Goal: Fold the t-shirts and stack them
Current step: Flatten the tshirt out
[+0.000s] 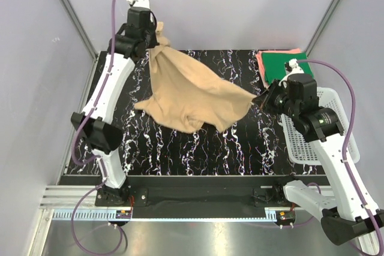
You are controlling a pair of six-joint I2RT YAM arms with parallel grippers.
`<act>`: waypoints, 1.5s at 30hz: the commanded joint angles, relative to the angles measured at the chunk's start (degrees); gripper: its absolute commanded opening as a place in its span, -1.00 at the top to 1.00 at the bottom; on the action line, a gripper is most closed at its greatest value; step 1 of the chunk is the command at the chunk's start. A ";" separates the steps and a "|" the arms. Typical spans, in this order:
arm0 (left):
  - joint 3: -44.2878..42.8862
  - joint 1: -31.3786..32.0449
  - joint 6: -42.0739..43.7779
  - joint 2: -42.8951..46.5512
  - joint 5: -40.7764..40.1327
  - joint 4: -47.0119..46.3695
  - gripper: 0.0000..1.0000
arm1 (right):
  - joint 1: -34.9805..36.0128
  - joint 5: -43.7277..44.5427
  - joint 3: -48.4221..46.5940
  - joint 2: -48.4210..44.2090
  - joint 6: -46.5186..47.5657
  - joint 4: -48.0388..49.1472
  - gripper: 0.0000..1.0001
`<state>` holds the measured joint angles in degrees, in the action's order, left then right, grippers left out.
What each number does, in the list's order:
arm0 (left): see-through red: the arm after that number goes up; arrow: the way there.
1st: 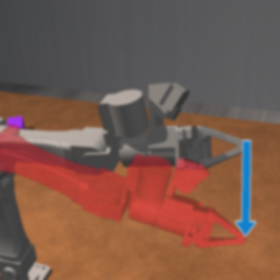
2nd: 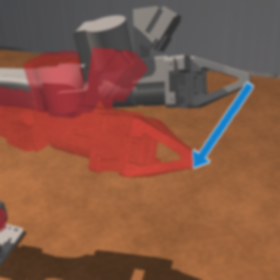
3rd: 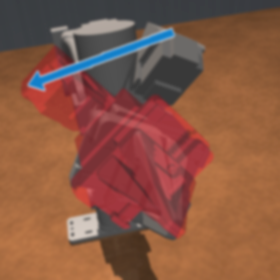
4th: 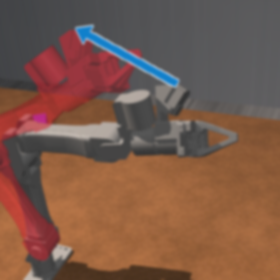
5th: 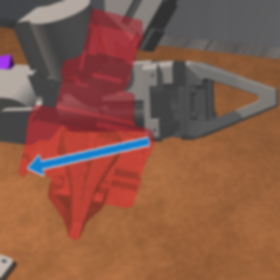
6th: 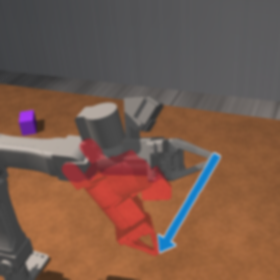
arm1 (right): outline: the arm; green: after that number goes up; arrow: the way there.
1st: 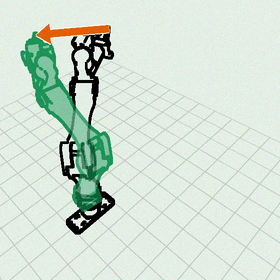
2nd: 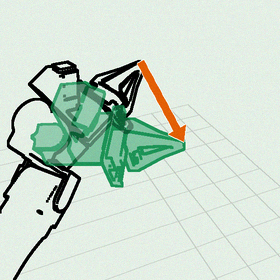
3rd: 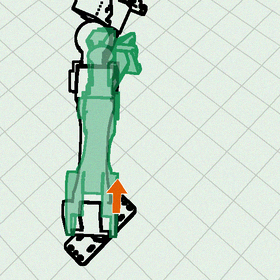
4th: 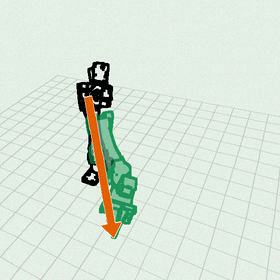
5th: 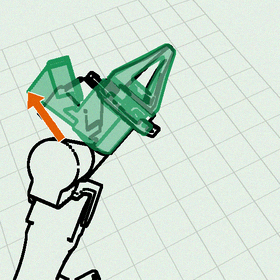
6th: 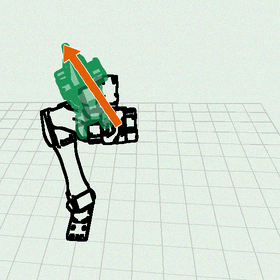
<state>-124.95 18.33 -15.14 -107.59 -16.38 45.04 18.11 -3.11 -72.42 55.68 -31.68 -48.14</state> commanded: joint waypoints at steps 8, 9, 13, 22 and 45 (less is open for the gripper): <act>18.58 -0.40 2.04 39.08 -13.93 -5.66 1.00 | 0.00 -12.09 0.26 -8.56 -1.18 9.91 1.00; 19.90 -0.40 1.78 41.30 -14.03 -5.75 1.00 | 0.00 -13.57 0.61 -9.35 -1.89 9.91 1.00; 24.83 -0.40 2.48 48.17 -13.85 -7.41 1.00 | 0.00 -16.22 1.93 -12.52 -5.84 9.99 1.00; 28.17 -0.40 7.92 32.40 -7.62 -17.78 1.00 | 0.00 -15.34 6.76 -10.87 -6.11 15.08 1.00; 21.68 5.67 6.45 -2.30 7.86 -23.68 0.39 | 10.98 -0.58 23.21 5.49 -3.21 18.52 1.00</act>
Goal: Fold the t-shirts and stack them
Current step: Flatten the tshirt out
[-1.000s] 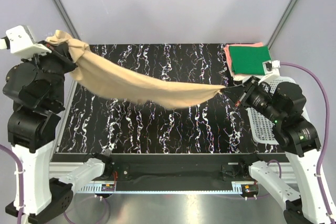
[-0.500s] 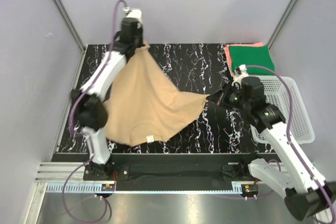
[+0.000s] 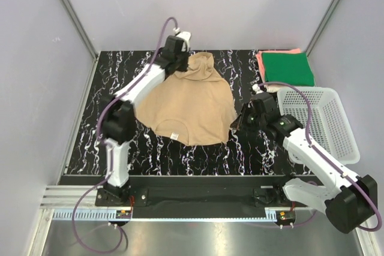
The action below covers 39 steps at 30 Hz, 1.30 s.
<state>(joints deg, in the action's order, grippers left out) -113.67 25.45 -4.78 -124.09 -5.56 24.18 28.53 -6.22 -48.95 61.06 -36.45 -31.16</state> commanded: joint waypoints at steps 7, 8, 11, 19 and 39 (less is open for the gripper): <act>39.73 -1.28 -17.98 28.38 1.17 -1.16 0.46 | 1.00 0.86 1.83 0.99 1.29 4.26 1.00; 40.97 -1.28 -18.42 27.86 0.21 1.10 0.52 | 1.35 0.77 2.27 1.34 1.12 4.35 1.00; 43.44 -1.98 -19.83 24.70 -4.01 5.33 0.58 | 5.37 3.56 2.98 3.36 0.06 4.35 1.00; 43.09 -5.93 -20.72 18.54 -9.10 8.77 0.58 | 20.41 11.05 0.61 11.97 -9.16 5.49 0.95; 7.80 -13.60 -8.58 12.70 -3.62 15.78 0.15 | 23.24 24.13 -6.51 7.31 -7.32 -1.98 -0.02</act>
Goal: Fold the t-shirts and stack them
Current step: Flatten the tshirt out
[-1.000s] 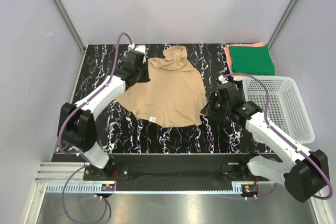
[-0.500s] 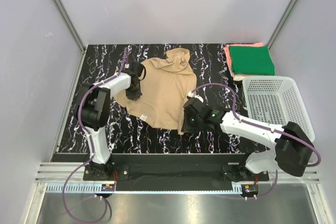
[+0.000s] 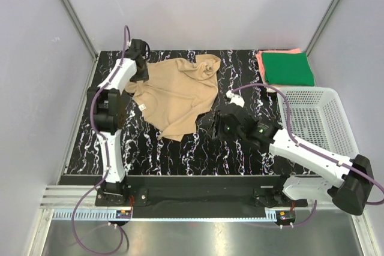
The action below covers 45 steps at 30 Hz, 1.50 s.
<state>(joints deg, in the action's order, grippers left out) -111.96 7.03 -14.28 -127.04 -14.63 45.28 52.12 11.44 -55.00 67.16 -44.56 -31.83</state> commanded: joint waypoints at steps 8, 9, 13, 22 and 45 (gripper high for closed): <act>39.35 5.54 -10.49 34.14 21.05 -17.85 0.08 | -2.28 6.58 -5.38 17.02 -0.89 10.53 -0.02; 40.76 5.63 -10.85 34.32 22.01 -18.03 0.09 | -2.28 5.88 -5.73 18.52 -0.01 12.39 -0.02; 46.48 5.54 -10.68 33.97 20.27 -18.29 0.10 | -2.72 4.12 -10.72 27.73 3.33 15.57 -0.04; 46.40 5.01 -9.53 27.65 15.25 -16.19 0.10 | -5.45 -4.76 -12.67 38.22 5.27 22.26 0.00; 38.14 2.91 -8.48 19.22 12.96 -13.73 0.10 | -5.45 -3.09 -8.90 38.67 2.19 19.01 1.00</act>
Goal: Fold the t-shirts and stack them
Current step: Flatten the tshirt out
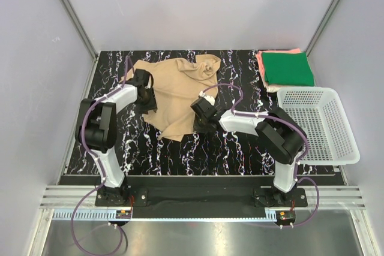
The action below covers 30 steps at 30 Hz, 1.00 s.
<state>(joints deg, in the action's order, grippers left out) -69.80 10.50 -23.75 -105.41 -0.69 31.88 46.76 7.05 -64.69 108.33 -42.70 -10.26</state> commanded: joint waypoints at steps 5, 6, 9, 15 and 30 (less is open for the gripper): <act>-10.07 -2.24 1.69 -6.74 -1.50 1.34 0.06 | 0.08 -1.85 6.57 -14.71 0.68 -7.84 1.00; -11.48 -2.59 1.95 -8.92 -1.33 1.78 0.05 | 0.17 -1.78 10.07 -16.56 1.56 -7.76 1.00; -18.34 -4.00 2.83 -14.54 -0.81 4.32 0.05 | 0.08 3.40 16.41 -22.10 4.19 -8.02 1.00; -31.34 -4.79 6.16 -23.77 -1.07 9.34 0.03 | 0.43 -1.77 20.12 -29.39 3.07 -12.33 1.00; -32.45 0.64 8.02 2.98 -10.12 12.59 -0.01 | 7.73 -5.12 13.35 -19.99 -8.28 -5.12 0.83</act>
<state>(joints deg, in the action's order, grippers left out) -106.00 7.01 -15.94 -119.59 -4.86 44.97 53.60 2.31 -49.25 89.95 -48.49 -16.67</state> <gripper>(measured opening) 0.497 0.061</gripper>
